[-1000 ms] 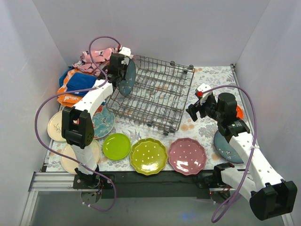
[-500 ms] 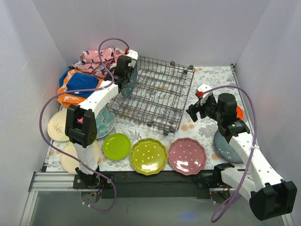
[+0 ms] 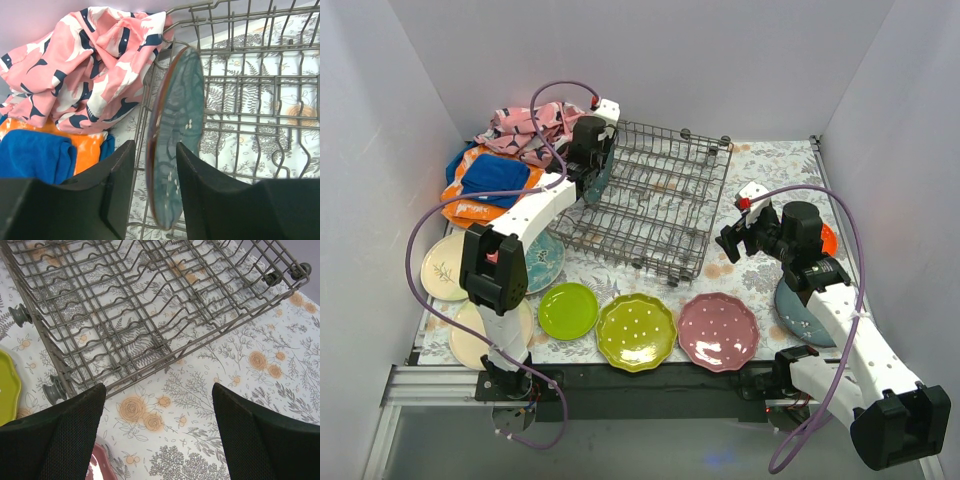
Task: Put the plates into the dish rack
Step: Insert the plate into the dish rack, then grab a plate with the right arm, then pass the plate from the left arm to the right, then insert the plate into the dish rack
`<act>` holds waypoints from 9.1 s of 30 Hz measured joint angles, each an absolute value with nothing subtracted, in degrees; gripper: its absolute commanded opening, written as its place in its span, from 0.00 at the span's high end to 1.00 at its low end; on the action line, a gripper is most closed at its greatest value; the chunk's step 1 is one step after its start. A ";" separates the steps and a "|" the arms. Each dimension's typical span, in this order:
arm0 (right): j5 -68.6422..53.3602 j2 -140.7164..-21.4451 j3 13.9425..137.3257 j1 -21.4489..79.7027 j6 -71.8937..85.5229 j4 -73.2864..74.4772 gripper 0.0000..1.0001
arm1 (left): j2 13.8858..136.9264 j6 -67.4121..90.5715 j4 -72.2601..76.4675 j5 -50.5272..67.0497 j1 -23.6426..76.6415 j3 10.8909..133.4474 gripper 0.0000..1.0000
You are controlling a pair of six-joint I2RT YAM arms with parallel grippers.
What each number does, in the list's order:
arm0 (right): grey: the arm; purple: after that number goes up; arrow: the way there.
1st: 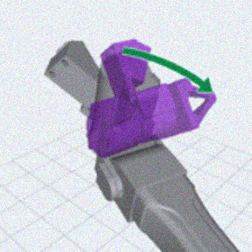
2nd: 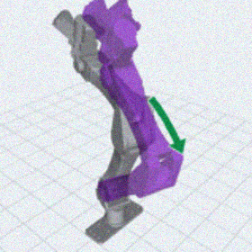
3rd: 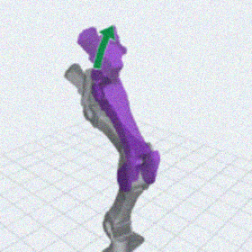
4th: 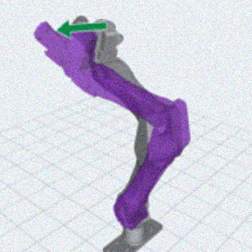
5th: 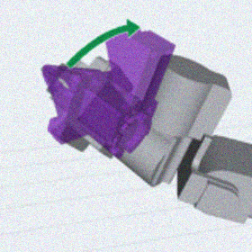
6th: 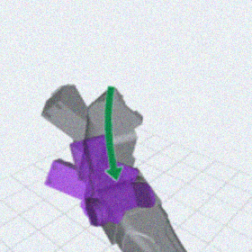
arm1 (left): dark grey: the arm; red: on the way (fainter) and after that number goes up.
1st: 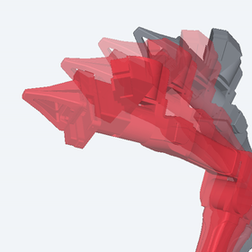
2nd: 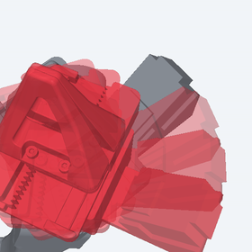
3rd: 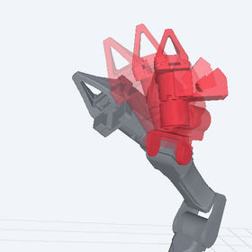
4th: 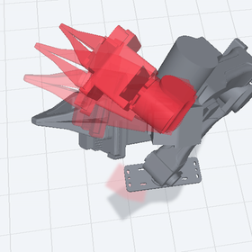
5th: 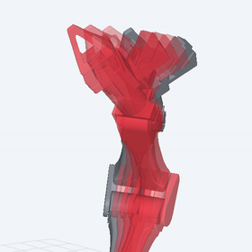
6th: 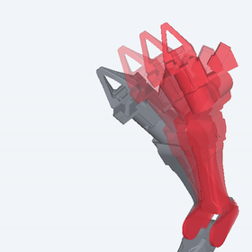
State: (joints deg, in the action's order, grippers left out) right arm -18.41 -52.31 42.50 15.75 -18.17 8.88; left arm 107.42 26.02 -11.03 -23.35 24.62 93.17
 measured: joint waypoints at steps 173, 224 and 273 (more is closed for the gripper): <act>-9.61 -47.37 42.30 30.48 -31.29 14.28 0.02 | 81.54 67.72 -25.52 -11.38 31.99 80.27 1.00; -9.15 -52.16 38.72 12.71 -18.33 13.56 0.03 | 116.92 27.31 -3.40 -36.58 31.92 89.58 1.00; -9.87 -52.05 38.50 11.68 -17.67 13.56 0.03 | 119.72 31.48 -4.56 -39.07 30.74 88.58 0.70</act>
State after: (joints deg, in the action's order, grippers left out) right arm -9.87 -52.05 38.50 11.68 -17.67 13.56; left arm 119.72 31.48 -4.56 -39.07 30.74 88.58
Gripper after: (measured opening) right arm 0.970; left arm 0.336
